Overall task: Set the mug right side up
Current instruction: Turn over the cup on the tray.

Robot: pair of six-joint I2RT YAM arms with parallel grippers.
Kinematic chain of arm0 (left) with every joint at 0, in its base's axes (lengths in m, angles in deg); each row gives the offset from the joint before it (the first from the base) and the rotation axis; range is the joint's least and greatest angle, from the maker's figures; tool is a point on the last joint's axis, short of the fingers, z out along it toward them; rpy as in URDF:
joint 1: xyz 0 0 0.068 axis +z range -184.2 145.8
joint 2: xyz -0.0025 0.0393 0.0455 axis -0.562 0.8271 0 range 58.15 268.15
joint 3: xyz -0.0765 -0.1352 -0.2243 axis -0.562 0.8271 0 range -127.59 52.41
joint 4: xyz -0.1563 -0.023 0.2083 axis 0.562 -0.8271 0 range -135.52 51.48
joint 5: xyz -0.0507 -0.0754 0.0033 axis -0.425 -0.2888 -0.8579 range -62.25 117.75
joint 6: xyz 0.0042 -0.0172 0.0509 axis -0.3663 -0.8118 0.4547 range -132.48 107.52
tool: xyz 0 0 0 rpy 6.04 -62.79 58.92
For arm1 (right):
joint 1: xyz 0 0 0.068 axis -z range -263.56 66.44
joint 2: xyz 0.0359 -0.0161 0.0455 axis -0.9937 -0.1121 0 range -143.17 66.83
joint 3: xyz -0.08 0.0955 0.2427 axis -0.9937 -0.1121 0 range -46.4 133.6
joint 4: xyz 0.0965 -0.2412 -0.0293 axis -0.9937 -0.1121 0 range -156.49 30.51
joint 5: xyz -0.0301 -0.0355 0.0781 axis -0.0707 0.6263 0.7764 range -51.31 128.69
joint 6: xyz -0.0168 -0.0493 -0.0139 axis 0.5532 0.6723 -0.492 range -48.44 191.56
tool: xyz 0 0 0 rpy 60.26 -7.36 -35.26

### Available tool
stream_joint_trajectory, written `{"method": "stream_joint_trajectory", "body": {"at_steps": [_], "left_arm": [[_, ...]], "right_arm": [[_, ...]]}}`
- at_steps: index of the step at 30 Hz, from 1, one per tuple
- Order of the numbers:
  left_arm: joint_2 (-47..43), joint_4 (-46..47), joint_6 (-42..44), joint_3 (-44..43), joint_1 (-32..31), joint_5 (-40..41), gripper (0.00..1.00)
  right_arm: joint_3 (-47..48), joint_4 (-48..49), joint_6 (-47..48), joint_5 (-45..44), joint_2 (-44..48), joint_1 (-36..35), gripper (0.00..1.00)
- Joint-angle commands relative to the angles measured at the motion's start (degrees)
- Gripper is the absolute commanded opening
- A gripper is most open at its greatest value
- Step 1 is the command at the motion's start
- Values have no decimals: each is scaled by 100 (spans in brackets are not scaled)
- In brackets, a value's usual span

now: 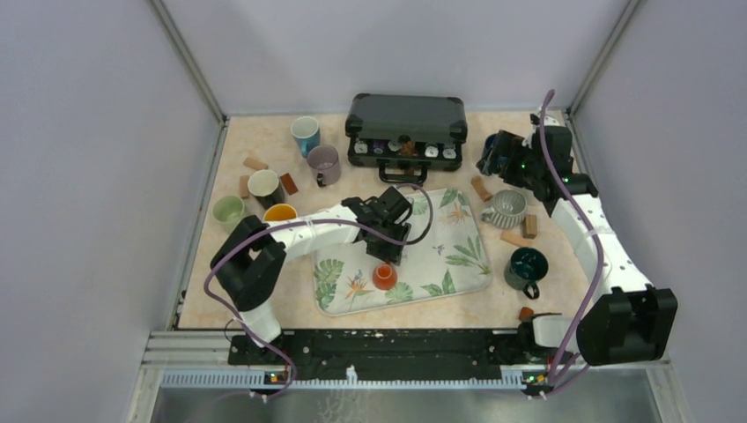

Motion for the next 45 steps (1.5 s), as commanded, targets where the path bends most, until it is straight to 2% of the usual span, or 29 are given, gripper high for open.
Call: {"method": "stream_joint_trajectory", "body": {"at_steps": [1,16,17,20,23,34,40,45], "left_arm": [[176,-332,9,-270,-101,128,46],[428,-625,451,-695,-267,-14,24],[447,-638,496,-702,-267,-41,24],[523,-764,593,-768,-286,-65,33],[543,-821,700,-775,-318,-60,35],[673,-910,987,-817,-350,-133,25],[708,-991,1210,-940,-346,-76,38],[712,-1242,1625,-1122,-346,-54,40]], "right_arm": [[-130,431,-110,320,300,-33,99],[-466,628,-148,437,418,-46,99],[-484,628,-147,437,423,-46,99],[-551,661,-153,443,458,-46,99],[-618,707,-167,453,500,-47,99],[-760,774,-165,481,484,-46,99],[-808,809,-165,473,484,-46,99],[-873,870,-166,481,486,-46,99]]}}
